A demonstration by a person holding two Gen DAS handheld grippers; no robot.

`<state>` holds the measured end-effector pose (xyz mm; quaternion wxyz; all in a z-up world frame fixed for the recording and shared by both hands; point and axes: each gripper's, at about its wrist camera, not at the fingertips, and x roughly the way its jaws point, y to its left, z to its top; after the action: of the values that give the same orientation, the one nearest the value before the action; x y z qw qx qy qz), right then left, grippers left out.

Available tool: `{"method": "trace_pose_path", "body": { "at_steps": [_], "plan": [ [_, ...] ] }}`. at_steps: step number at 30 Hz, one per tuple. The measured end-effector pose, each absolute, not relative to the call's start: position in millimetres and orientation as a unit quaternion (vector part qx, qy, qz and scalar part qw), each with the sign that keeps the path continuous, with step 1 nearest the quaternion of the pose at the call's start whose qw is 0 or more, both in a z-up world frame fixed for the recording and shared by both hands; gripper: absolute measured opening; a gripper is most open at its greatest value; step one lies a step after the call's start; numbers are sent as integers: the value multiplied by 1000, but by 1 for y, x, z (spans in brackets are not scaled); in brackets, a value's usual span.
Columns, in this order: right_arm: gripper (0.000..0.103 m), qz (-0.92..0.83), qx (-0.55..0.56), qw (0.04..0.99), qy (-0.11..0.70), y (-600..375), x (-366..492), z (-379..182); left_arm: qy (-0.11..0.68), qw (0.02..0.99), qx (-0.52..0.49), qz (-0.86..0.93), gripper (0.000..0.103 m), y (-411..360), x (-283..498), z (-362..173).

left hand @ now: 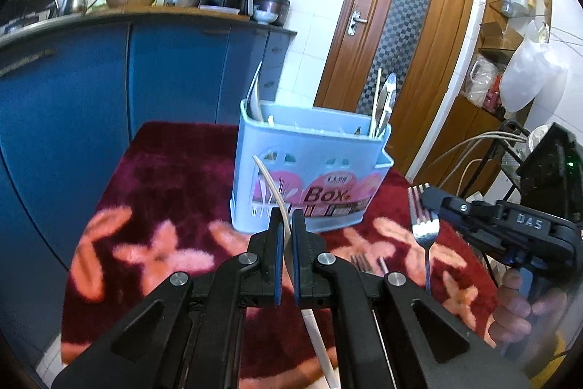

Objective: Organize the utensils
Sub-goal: 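Carry the white utensil over the box with the left tool while the right tool drops the fork in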

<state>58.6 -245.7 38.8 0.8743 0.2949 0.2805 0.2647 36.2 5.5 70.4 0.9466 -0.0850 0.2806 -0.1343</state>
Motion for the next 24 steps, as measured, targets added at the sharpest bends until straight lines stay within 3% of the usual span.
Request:
{"method": "trace_pose_path", "body": {
  "at_steps": [24],
  "plan": [
    [3,275,295,902,151,-264,100,129,127,988,-29,-84,2,-9,114,174]
  ]
}}
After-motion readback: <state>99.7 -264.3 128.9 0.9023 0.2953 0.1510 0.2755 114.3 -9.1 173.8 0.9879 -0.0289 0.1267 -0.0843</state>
